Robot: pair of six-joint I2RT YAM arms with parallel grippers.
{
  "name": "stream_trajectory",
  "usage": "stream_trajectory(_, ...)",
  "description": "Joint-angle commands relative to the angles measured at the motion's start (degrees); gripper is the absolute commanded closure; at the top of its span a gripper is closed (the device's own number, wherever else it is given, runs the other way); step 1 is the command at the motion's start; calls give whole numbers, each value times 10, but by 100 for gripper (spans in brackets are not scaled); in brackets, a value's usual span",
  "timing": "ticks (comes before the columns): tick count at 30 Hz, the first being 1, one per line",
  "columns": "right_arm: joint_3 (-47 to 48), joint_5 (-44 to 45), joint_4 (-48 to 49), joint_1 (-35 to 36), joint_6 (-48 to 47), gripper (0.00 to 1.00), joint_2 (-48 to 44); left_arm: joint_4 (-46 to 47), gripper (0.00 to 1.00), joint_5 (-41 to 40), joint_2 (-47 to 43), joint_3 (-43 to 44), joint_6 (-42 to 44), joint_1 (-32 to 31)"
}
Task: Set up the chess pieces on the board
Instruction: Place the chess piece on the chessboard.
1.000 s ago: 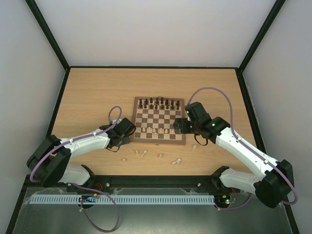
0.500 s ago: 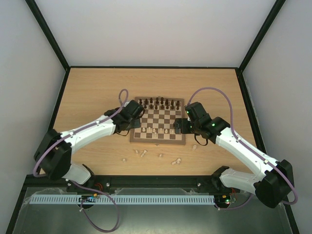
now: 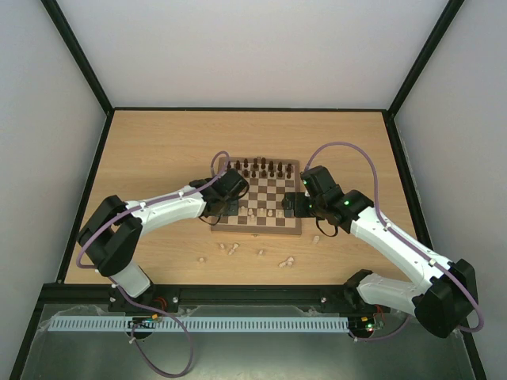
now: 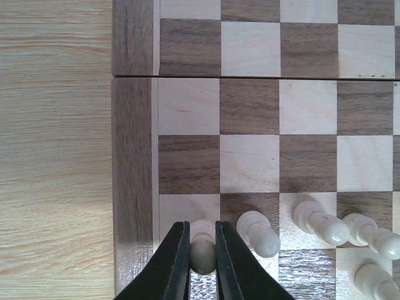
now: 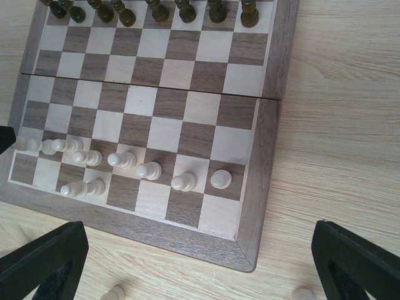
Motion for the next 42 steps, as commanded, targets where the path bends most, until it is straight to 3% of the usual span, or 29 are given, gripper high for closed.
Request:
stream_trajectory(1,-6,2,-10,-2,-2,1,-7,0,92,3,7,11,3,-3)
stream_trajectory(24,-9,-3,-8,-2,-2,1,-7,-8,86,-17,19,1,-4,-5)
stream_trajectory(30,-9,-3,-8,-2,-2,1,-8,-7,71,-18,17,3,-4,-6)
stream_trajectory(34,-8,-3,-8,-1,-2,2,-8,-13,68,-21,9,7,-5,-6)
stream_trajectory(42,-8,-3,-7,-2,-2,1,-3,-57,52,-43,-63,8,-23,-23)
